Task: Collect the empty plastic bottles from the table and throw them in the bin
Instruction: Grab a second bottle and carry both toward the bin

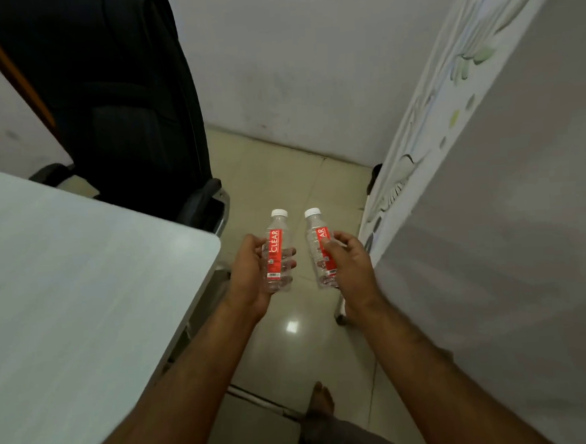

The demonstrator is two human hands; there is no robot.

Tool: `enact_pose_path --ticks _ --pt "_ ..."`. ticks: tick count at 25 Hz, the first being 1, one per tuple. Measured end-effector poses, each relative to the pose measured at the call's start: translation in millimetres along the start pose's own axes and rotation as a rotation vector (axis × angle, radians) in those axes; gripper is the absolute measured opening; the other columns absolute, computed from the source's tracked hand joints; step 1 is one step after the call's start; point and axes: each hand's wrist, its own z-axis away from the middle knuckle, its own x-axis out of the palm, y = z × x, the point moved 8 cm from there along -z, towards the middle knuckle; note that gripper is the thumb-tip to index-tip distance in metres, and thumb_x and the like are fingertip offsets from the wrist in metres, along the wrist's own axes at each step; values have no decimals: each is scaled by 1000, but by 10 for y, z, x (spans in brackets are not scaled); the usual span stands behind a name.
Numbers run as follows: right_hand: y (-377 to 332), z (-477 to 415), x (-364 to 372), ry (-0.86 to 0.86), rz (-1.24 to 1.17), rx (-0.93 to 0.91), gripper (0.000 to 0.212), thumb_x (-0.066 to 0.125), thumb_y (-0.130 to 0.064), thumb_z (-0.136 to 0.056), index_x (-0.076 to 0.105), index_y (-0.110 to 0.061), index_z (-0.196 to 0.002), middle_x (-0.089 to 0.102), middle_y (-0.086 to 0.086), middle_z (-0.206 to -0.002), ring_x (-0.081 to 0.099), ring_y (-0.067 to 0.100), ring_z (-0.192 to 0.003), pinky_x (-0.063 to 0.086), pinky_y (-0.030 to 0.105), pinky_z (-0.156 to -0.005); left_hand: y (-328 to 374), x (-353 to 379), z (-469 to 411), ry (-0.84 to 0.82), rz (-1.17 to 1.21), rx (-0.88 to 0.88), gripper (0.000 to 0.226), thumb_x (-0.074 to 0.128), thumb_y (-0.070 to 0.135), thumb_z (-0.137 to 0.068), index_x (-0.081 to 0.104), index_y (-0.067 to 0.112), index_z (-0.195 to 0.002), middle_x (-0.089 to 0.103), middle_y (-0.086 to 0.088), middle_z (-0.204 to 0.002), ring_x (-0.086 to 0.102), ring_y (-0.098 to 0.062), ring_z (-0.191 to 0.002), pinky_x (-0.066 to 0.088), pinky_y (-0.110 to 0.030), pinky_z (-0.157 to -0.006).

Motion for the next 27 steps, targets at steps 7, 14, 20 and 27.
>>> enact_pose_path --ticks 7,14,20,27 --pt "-685 -2001 255 -22 -64 18 29 63 -23 -95 59 -17 -123 68 5 -99 64 15 -79 54 29 -63 979 380 -1854 243 -149 142 17 57 32 -87 66 19 -82 58 0 -67 51 -11 -51 41 -24 -47" --pt "-971 -4138 589 95 -115 13 26 55 -20 -98 59 -15 -123 66 3 -86 58 11 -67 48 23 -52 1787 685 -4148 191 -384 100 12 55 14 -89 65 17 -84 64 0 -69 60 -11 -57 50 -25 -53" --pt "-1553 -5715 561 283 -192 45 30 59 -17 -94 60 -12 -123 70 6 -91 65 14 -71 53 25 -54 2497 1478 -5950 -59 -526 3 13 63 8 -90 69 5 -101 67 1 -67 60 -4 -51 47 -17 -47" --pt "-1728 -7590 -2 477 -265 76 51 72 -33 -77 62 -16 -125 76 9 -106 71 33 -103 56 54 -93 2596 2534 -8155 -232 -718 -99 11 67 12 -88 71 8 -97 70 2 -71 62 -8 -54 49 -19 -49"
